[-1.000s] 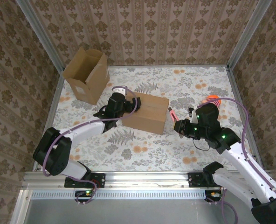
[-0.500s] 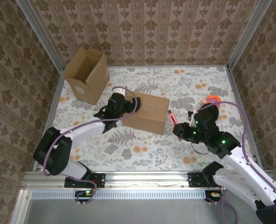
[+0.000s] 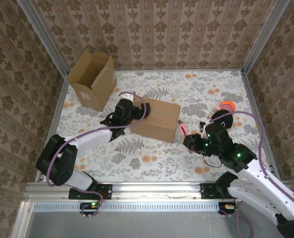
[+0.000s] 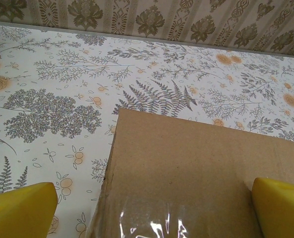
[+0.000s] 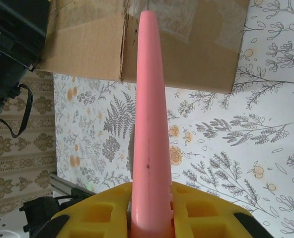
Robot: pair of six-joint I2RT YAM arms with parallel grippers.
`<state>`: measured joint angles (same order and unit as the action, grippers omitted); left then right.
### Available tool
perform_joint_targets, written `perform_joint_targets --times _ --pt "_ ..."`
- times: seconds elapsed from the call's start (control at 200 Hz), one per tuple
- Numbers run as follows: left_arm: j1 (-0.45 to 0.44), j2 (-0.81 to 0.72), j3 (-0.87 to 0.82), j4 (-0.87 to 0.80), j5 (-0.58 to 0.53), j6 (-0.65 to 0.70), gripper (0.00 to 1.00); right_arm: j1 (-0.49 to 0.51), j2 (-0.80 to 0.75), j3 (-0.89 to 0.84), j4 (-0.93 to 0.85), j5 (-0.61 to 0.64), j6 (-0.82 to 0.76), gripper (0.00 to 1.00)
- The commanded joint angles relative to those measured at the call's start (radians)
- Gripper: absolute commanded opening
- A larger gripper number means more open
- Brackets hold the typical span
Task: Unpack the express box
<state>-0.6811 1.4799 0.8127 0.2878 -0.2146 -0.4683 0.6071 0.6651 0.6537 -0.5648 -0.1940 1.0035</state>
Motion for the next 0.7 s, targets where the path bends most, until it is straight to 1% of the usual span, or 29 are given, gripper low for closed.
perform_joint_targets --times 0.0,0.24,0.375,0.45,0.53,0.695 --pt "-0.01 0.088 -0.07 -0.21 -0.006 -0.007 1.0 0.037 -0.025 -0.016 0.003 -0.038 0.023 0.0" --pt "-0.01 0.088 -0.072 -0.209 -0.006 -0.008 1.0 0.08 -0.049 -0.017 0.002 -0.001 0.049 0.0" --pt "-0.011 0.089 -0.072 -0.207 -0.005 -0.008 1.0 0.079 -0.061 0.03 -0.096 0.073 -0.003 0.0" --pt "-0.009 0.089 -0.072 -0.208 -0.003 -0.006 1.0 0.059 -0.057 0.073 -0.15 0.105 -0.051 0.0" --pt "-0.01 0.089 -0.072 -0.208 -0.002 -0.006 1.0 0.016 -0.042 0.1 -0.151 0.073 -0.097 0.0" --pt "-0.011 0.085 -0.072 -0.207 0.004 -0.004 1.0 -0.09 -0.001 0.1 -0.082 -0.066 -0.143 0.0"
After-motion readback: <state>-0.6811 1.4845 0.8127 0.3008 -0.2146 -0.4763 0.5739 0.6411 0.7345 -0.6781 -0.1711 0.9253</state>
